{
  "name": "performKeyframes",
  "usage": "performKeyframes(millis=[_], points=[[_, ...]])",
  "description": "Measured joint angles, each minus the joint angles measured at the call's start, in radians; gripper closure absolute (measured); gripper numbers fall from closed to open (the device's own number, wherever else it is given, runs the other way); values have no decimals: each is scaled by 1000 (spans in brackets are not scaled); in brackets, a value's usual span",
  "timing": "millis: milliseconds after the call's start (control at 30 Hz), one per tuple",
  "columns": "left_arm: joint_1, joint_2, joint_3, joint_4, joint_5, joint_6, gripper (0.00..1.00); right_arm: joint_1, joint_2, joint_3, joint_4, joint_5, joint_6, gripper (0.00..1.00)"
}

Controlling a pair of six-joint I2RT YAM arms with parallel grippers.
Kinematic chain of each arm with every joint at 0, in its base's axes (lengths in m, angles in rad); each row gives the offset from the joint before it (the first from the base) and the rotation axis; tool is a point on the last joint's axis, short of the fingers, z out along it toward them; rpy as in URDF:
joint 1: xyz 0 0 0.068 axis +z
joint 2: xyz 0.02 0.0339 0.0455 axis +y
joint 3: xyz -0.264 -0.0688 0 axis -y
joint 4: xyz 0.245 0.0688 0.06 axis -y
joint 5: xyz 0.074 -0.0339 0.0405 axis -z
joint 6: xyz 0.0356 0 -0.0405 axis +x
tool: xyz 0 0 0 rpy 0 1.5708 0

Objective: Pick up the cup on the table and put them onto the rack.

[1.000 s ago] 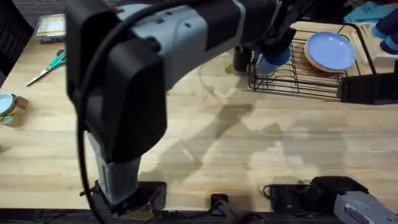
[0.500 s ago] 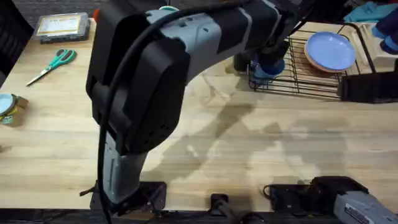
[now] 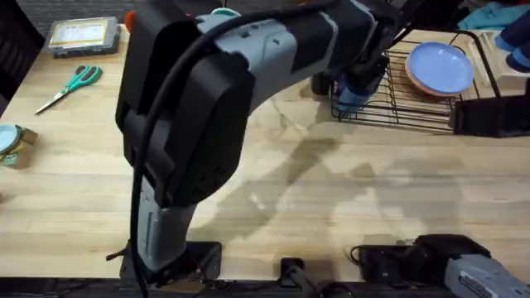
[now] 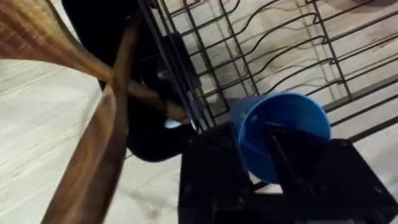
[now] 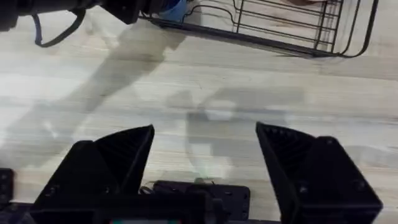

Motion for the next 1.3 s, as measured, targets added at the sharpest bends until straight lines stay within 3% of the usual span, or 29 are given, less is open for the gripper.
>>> performKeyframes(millis=[500,1300], points=[[-1,0,5,-3,3,0,658,0,0,0,0,0,0,9],[4,0,148,-137,2,0,653,0,0,0,0,0,0,9]])
